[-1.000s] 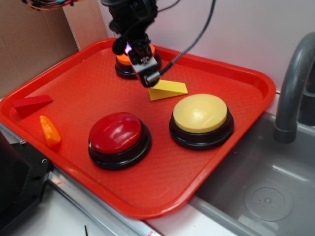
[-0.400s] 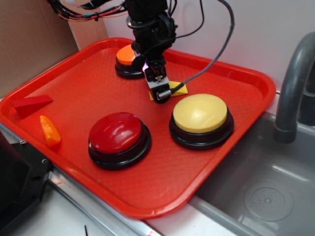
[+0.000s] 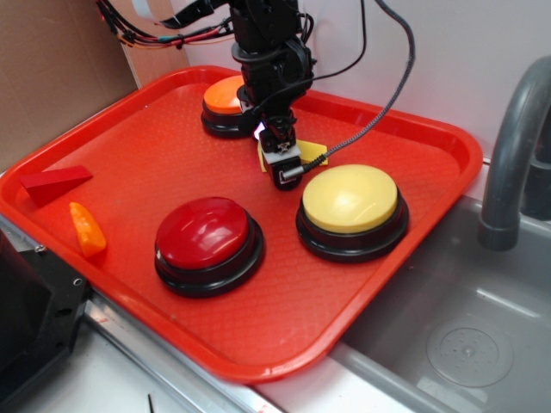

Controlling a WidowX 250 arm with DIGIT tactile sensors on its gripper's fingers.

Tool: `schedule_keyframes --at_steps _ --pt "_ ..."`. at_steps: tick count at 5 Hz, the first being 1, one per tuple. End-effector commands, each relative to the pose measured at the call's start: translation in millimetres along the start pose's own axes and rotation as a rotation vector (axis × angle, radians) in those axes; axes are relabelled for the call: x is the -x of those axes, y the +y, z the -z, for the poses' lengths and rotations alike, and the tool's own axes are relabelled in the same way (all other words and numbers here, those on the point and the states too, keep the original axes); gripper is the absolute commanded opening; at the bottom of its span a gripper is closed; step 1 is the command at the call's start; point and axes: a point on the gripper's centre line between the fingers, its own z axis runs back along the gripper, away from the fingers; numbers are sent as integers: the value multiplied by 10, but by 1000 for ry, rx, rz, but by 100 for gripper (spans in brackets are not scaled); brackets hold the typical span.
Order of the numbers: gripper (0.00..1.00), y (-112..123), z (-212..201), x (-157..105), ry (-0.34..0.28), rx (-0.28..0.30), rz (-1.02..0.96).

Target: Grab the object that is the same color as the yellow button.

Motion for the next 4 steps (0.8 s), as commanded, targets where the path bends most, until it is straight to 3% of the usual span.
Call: schedule_keyframes --at_steps 1,2,3,4 --pt "0 -70 -299 165 -26 -14 -6" --pt "0 64 -776 425 -22 -20 -86" --pt "0 315 -1245 755 -2 49 -273" --pt "0 417 -1624 1083 -32 55 -497"
